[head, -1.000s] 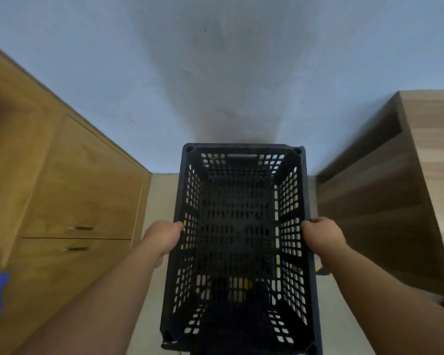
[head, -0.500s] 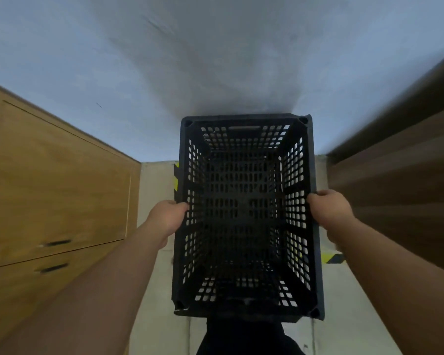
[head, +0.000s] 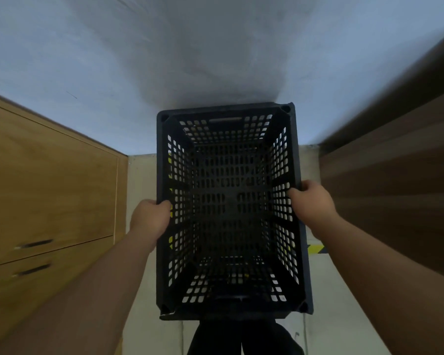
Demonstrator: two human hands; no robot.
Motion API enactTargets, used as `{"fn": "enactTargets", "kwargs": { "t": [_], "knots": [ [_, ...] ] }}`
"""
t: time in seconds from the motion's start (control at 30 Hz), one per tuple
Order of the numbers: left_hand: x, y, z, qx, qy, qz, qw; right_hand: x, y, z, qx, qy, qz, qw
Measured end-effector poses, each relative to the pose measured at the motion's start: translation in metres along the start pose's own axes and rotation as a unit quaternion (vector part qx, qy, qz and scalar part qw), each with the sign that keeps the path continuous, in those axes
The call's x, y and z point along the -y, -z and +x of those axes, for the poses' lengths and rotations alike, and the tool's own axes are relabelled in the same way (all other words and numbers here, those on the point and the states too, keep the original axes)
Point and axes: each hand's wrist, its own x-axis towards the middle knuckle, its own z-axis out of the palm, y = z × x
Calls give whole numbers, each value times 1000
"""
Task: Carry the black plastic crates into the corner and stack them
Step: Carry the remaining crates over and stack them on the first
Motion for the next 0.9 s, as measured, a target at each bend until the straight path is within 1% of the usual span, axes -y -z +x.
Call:
{"fn": "enactTargets", "kwargs": {
  "t": [0.13, 0.23, 0.33, 0.4, 0.57, 0.7, 0.9],
  "knots": [
    [-6, 6, -4, 24, -8, 2, 1000, -4, -1, -9, 10, 2, -13, 1000],
    [-7, 11, -9, 2, -23, 39, 999, -11, -1, -21, 18, -17, -35, 999],
    [-9, 15, -27, -28, -81, 106, 991, -18, 4, -38, 19, -45, -66, 997],
    [-7, 15, -46, -21, -119, 147, 982, -21, 10, -52, 26, -51, -77, 995],
    [-3, 18, -89, 32, -171, 244, 954, -21, 33, -86, 24, -47, -91, 994],
    [-23, 19, -122, 68, -229, 331, 913, -16, 52, -115, 11, -36, -80, 996],
    [-75, 10, -161, 83, -323, 372, 866, -16, 76, -153, -25, -38, -35, 998]
  ]
}}
